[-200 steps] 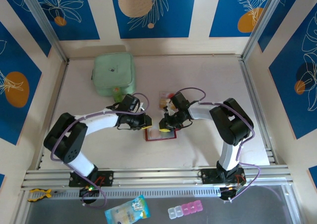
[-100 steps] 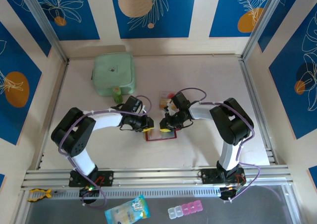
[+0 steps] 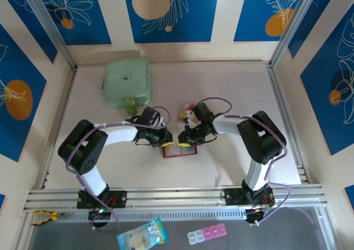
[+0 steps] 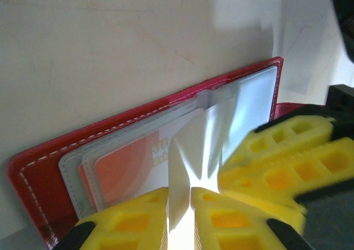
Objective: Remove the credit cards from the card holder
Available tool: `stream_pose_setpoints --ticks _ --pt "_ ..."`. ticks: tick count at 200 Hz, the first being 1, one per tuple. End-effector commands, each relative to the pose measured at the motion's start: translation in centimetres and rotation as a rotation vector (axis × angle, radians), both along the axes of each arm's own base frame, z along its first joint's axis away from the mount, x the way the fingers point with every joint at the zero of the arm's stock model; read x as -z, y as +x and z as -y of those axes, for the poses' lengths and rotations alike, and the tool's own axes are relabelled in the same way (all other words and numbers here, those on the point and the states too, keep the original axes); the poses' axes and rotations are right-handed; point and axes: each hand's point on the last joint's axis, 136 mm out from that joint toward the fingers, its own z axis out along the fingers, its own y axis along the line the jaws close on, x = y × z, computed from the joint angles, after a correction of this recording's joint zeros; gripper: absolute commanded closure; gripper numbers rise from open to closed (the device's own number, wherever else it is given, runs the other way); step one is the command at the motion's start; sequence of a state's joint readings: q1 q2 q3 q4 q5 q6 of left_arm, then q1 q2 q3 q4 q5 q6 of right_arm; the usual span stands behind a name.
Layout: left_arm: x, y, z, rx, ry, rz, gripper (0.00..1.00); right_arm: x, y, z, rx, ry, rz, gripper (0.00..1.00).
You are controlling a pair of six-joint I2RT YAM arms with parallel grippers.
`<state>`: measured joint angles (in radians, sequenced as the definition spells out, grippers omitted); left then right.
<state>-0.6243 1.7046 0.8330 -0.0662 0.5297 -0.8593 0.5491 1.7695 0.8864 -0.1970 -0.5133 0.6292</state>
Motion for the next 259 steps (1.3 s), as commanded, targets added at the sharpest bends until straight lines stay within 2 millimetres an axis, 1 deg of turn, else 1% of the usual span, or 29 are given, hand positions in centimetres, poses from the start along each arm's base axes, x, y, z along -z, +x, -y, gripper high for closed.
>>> stream_pose_setpoints --ticks 1,22,51,95,129,156,181,259 --pt "-2.5 0.5 1.2 0.017 -0.059 0.034 0.80 -3.2 -0.1 -0.3 -0.013 0.058 0.057 0.83" --pt "-3.4 0.6 1.6 0.025 -0.073 0.042 0.76 -4.5 0.2 0.2 -0.002 0.044 0.094 0.82" --pt "-4.3 0.6 2.3 0.040 -0.084 0.053 0.76 -5.7 0.4 1.0 0.017 0.031 0.124 0.82" --pt "-4.9 0.3 3.7 0.065 -0.091 0.057 0.72 -6.5 0.7 2.9 0.066 0.010 0.146 0.82" --pt "-5.4 0.2 5.2 0.097 -0.101 0.068 0.67 -6.5 1.0 5.2 0.134 -0.058 0.146 0.82" --pt "-5.1 0.2 6.1 0.114 -0.097 0.064 0.65 -6.7 1.2 6.6 0.166 -0.078 0.158 0.81" --pt "-4.7 0.1 7.0 0.125 -0.092 0.060 0.63 -6.9 1.1 7.5 0.181 -0.079 0.162 0.79" --pt "-3.0 0.0 9.0 0.154 -0.086 0.032 0.62 -7.0 0.5 8.8 0.203 -0.076 0.162 0.77"
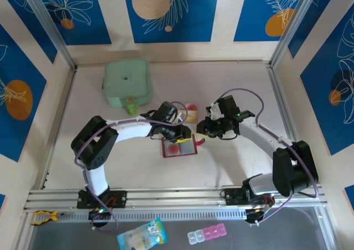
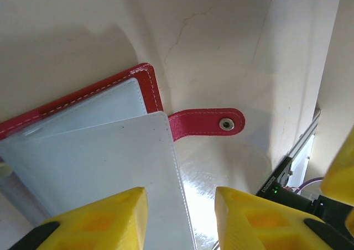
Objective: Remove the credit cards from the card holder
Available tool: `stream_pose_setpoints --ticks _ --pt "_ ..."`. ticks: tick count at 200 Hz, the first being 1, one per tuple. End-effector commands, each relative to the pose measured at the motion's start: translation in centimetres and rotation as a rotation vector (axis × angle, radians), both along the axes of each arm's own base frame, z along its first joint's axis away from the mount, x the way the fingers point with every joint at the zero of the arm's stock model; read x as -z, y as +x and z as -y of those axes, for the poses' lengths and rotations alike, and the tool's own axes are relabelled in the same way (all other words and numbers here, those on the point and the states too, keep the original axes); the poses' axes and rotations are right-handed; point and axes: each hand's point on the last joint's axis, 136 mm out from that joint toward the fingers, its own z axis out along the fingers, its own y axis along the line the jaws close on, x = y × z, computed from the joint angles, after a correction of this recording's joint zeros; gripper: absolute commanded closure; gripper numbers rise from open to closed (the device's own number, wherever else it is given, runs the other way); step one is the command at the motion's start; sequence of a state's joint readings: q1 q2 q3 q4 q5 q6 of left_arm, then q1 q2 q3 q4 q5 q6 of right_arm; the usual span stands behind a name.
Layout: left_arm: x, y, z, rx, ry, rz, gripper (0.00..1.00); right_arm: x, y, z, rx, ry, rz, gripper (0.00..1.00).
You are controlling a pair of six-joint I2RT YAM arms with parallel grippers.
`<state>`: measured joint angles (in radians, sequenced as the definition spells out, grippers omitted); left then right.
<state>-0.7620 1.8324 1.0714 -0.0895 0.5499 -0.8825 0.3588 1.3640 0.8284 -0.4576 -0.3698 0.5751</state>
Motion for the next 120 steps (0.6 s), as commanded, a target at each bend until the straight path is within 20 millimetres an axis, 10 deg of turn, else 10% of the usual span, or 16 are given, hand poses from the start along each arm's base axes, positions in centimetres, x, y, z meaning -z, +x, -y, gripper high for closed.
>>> stream_pose_setpoints --ticks 1,120 --pt "-0.1 -0.1 1.3 0.022 -0.015 -0.009 0.62 0.1 -1.0 0.5 -0.011 0.003 -0.013 0.77" --pt "3.3 -2.3 1.7 0.073 0.043 -0.056 0.62 0.2 -1.1 1.0 0.007 0.005 -0.021 0.76"
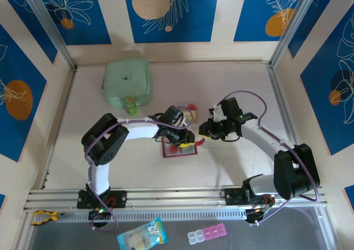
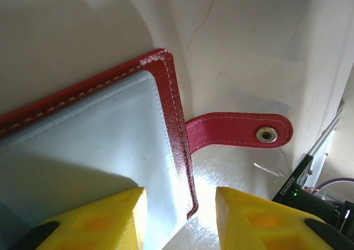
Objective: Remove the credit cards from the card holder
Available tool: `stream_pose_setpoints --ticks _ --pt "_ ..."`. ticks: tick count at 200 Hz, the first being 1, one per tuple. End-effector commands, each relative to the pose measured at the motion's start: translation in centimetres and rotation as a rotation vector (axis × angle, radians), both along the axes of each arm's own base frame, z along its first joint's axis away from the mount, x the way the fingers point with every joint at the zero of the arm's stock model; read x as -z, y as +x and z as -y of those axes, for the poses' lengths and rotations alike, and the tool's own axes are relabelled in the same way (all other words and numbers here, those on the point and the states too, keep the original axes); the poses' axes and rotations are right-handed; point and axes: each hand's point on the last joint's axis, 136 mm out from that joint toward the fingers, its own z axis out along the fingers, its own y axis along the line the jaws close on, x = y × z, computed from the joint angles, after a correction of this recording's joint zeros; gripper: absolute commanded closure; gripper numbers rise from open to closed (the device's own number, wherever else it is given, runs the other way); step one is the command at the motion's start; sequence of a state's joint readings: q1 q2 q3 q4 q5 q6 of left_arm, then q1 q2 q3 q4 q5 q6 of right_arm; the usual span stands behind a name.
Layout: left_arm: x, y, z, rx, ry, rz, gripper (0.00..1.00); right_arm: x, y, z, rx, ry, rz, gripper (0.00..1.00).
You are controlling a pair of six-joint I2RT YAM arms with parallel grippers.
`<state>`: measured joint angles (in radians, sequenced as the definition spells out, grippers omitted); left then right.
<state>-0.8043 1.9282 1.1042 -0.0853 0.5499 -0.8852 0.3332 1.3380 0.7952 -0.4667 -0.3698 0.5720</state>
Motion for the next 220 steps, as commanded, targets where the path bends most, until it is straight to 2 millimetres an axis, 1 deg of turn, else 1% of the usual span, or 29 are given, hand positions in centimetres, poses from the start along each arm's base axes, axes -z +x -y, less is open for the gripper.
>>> stream_pose_setpoints --ticks 1,26,51,82,111,151,189,220 --pt "0.5 -1.1 0.3 0.033 0.001 -0.014 0.62 -0.3 -0.6 0.1 -0.016 0.011 -0.008 0.76" --pt "-0.3 -1.2 0.7 0.051 -0.017 0.002 0.63 -0.3 -0.6 -0.1 -0.015 0.015 -0.015 0.76" --pt "-2.0 -1.0 1.1 0.049 -0.061 0.026 0.63 -0.3 -0.6 -0.2 -0.015 0.015 -0.019 0.76" --pt "-3.8 -0.3 0.2 0.019 -0.068 0.075 0.64 -0.3 -0.6 -0.5 -0.016 0.018 -0.020 0.76" --pt "-4.3 0.3 -1.6 -0.024 -0.061 0.101 0.66 -0.1 -0.8 -1.3 -0.032 0.019 -0.032 0.76" --pt "-4.0 0.7 -5.0 -0.094 -0.036 0.112 0.70 0.4 -0.8 -2.9 -0.071 0.013 -0.052 0.77" --pt "-3.0 0.5 -8.3 -0.158 0.002 0.106 0.75 1.3 -1.0 -4.8 -0.124 0.009 -0.080 0.77" --pt "-1.9 0.1 -10.2 -0.192 0.030 0.088 0.82 2.2 -1.3 -6.3 -0.172 0.000 -0.110 0.78"
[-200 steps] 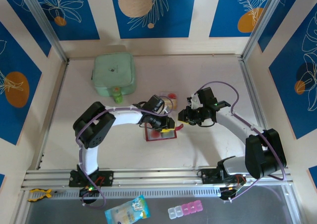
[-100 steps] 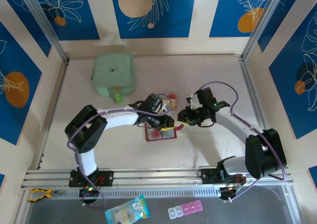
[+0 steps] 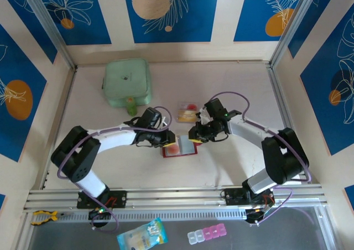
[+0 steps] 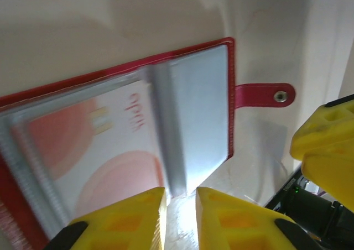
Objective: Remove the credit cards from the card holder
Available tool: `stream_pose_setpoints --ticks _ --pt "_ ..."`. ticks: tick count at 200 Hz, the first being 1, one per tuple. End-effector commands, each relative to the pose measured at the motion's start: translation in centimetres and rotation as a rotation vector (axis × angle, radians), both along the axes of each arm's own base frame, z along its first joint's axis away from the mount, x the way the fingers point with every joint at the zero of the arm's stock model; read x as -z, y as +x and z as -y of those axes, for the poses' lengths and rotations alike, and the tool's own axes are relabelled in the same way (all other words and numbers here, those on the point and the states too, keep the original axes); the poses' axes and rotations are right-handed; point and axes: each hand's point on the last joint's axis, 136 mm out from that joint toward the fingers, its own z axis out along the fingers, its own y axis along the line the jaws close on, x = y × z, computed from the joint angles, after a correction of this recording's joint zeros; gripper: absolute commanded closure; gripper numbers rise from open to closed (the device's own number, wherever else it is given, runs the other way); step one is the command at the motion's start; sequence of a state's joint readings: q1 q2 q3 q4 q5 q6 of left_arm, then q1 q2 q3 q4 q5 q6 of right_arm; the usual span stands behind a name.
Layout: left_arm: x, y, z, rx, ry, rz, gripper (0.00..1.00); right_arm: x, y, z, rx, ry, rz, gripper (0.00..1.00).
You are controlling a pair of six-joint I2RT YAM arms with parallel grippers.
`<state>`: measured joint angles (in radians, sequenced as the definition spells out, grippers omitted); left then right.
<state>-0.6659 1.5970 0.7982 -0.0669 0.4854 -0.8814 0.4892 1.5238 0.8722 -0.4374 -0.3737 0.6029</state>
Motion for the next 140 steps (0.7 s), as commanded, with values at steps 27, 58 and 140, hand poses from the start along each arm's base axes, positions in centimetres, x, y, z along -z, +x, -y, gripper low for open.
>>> stream_pose_setpoints --ticks 27,58,140 --pt "1.3 -0.4 -2.3 -0.032 0.039 0.002 0.88 0.3 -0.3 -2.6 -0.065 0.017 -0.034 0.78" --pt "2.5 -0.7 -3.3 -0.034 0.096 -0.003 0.92 0.8 -0.2 -3.4 -0.085 0.011 -0.048 0.79" --pt "3.9 -0.8 -3.4 -0.025 0.104 -0.030 0.94 1.7 -0.5 -4.4 -0.124 -0.004 -0.078 0.79"
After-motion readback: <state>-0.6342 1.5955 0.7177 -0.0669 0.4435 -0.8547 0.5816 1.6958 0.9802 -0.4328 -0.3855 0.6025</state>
